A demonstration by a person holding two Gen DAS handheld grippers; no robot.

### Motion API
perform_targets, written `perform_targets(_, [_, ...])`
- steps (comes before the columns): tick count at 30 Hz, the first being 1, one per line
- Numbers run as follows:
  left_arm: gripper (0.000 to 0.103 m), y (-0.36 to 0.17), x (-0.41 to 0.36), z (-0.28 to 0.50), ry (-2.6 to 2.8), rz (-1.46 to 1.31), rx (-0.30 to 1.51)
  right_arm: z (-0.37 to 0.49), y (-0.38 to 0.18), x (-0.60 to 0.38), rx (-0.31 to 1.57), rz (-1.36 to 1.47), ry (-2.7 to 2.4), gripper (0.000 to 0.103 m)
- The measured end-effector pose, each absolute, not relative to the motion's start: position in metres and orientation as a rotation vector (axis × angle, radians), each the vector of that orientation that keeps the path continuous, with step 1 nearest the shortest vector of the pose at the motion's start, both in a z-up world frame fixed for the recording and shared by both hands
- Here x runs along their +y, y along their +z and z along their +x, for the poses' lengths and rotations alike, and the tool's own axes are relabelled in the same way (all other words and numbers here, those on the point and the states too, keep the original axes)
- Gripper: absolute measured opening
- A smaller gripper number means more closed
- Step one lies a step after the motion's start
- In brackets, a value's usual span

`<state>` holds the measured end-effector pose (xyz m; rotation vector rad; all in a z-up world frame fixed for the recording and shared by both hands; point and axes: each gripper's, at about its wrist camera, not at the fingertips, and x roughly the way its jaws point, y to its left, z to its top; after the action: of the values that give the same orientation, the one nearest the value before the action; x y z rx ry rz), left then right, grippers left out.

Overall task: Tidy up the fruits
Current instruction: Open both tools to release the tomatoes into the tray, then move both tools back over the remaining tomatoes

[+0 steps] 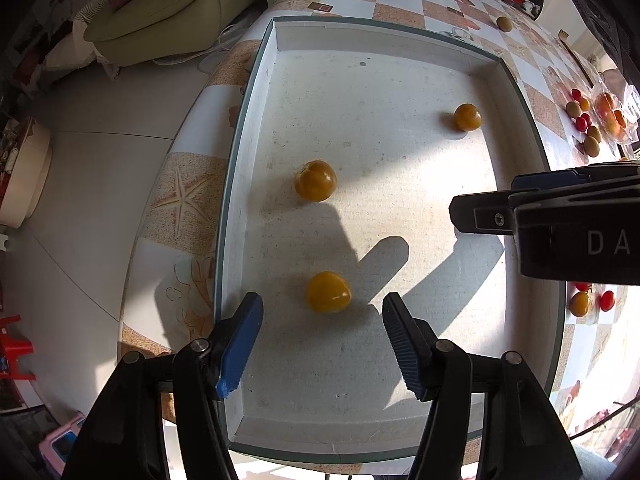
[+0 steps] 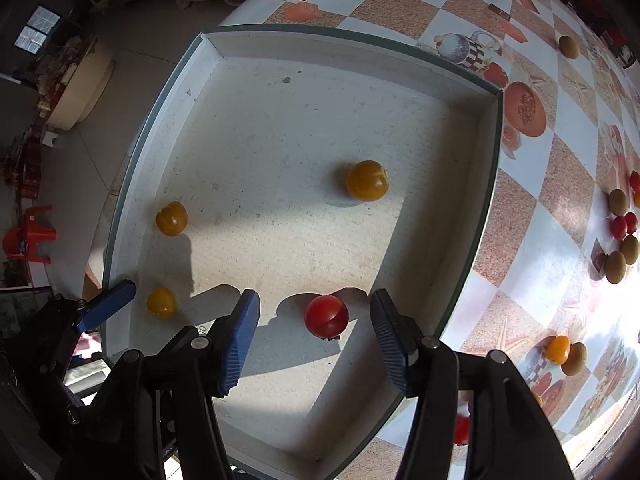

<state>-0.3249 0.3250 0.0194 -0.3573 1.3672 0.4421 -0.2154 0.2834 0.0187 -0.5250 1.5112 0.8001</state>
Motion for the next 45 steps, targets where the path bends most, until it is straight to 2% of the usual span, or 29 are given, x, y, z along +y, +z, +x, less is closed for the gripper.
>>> perform_targets(2, [0.064, 0.02, 0.326, -0.326, 0.436, -0.359, 1.373, -0.213, 0.027, 0.281, 1.499, -0.499, 0.81, 0.083])
perform_targets(13, [0.064, 0.049, 0.313, -0.302, 0.374, -0.261, 1.354, -0.183, 0.066, 0.234, 1.439, -0.357, 0.749, 0.084])
perform_targets(28, [0.064, 0.092, 0.231, -0.219, 0.108, -0.104, 1.272, -0.154, 0.075, 0.077, 1.46, -0.186, 0.436, 0.084])
perform_targets(36, [0.064, 0.074, 0.182, -0.173, -0.021, -0.058, 1.33, -0.163, 0.052, 0.011, 1.533, -0.127, 0.302, 0.084])
perform_targets(45, [0.064, 0.036, 0.149, -0.145, -0.085, -0.009, 1.389, -0.179, 0.027, -0.014, 1.585, -0.078, 0.268, 0.084])
